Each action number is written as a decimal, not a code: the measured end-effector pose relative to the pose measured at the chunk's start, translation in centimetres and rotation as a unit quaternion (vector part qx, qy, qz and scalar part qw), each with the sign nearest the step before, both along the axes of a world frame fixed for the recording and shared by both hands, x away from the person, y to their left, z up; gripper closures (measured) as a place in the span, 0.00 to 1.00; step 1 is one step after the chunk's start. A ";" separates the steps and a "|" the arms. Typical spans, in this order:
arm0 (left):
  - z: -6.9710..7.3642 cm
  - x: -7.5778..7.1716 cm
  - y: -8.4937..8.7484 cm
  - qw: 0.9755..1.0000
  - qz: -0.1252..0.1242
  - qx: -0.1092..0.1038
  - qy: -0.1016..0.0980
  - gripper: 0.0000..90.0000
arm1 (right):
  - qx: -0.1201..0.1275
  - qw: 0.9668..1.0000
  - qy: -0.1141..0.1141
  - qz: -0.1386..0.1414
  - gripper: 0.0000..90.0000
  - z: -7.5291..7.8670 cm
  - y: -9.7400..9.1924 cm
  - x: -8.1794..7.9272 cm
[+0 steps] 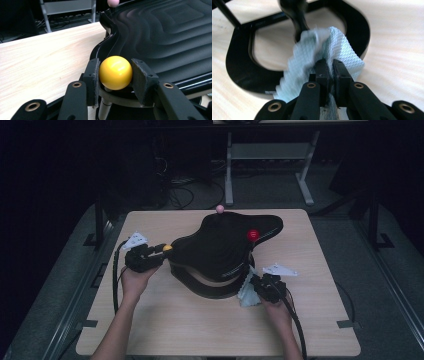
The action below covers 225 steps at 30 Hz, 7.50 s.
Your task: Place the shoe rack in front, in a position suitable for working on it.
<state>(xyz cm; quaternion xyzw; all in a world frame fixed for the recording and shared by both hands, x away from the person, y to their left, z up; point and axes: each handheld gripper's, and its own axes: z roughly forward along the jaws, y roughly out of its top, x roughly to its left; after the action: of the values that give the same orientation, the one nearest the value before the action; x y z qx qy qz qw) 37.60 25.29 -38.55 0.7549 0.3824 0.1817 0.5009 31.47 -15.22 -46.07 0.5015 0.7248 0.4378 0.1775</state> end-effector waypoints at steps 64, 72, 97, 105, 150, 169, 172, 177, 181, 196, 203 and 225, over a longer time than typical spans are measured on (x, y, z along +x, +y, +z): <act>-0.1 0.3 1.2 1.000 0.017 0.008 -0.013 0.66 | 0.017 0.994 -0.110 0.012 0.93 5.5 1.2 -2.0; -0.1 0.3 1.2 1.000 0.016 0.009 -0.013 0.66 | 0.021 0.996 -0.087 0.014 0.93 3.2 1.2 -2.2; 0.0 0.6 1.1 1.000 0.015 0.015 -0.009 0.66 | 0.016 0.982 -0.185 0.032 0.94 9.0 3.7 -4.5; 0.1 0.7 1.1 1.000 0.015 0.020 -0.010 0.66 | -0.007 0.993 -0.118 0.023 0.94 2.9 4.1 -3.8; -0.5 -6.0 4.3 0.997 0.032 -0.008 -0.064 0.56 | 0.010 0.999 -0.030 0.025 0.93 0.6 8.1 -0.2; -2.6 -10.6 1.8 0.993 0.026 -0.012 -0.114 0.54 | -0.026 0.999 -0.018 0.031 0.93 -0.4 12.1 2.6; -2.9 -10.8 0.5 0.993 0.017 -0.012 -0.117 0.53 | -0.030 0.999 -0.018 0.038 0.94 -0.6 12.6 2.5; -3.5 -11.4 -1.8 0.992 0.010 -0.001 -0.127 0.50 | -0.013 0.999 -0.002 0.052 0.94 -0.6 13.0 1.8; -3.8 -11.3 -3.1 0.993 -0.001 0.000 -0.118 0.49 | -0.009 0.998 -0.003 0.058 0.94 -0.7 13.5 1.0; -4.9 -9.8 -6.3 0.994 0.006 0.006 -0.107 0.73 | -0.025 0.998 -0.017 0.046 0.93 -1.1 12.0 0.3; -6.1 -9.3 -5.5 0.997 -0.005 0.000 -0.083 0.80 | -0.054 0.996 -0.028 0.064 0.93 -1.0 12.5 -0.3; -6.6 -8.0 -9.4 0.994 -0.033 0.013 -0.102 0.82 | -0.087 0.994 -0.043 0.054 0.94 -0.6 10.4 0.5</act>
<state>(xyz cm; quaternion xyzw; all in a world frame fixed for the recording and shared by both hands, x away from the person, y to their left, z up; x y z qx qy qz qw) 29.61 15.85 -45.14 0.7510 0.3016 0.2456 0.5335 31.94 -4.79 -46.70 0.4250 0.7780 0.4028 0.2279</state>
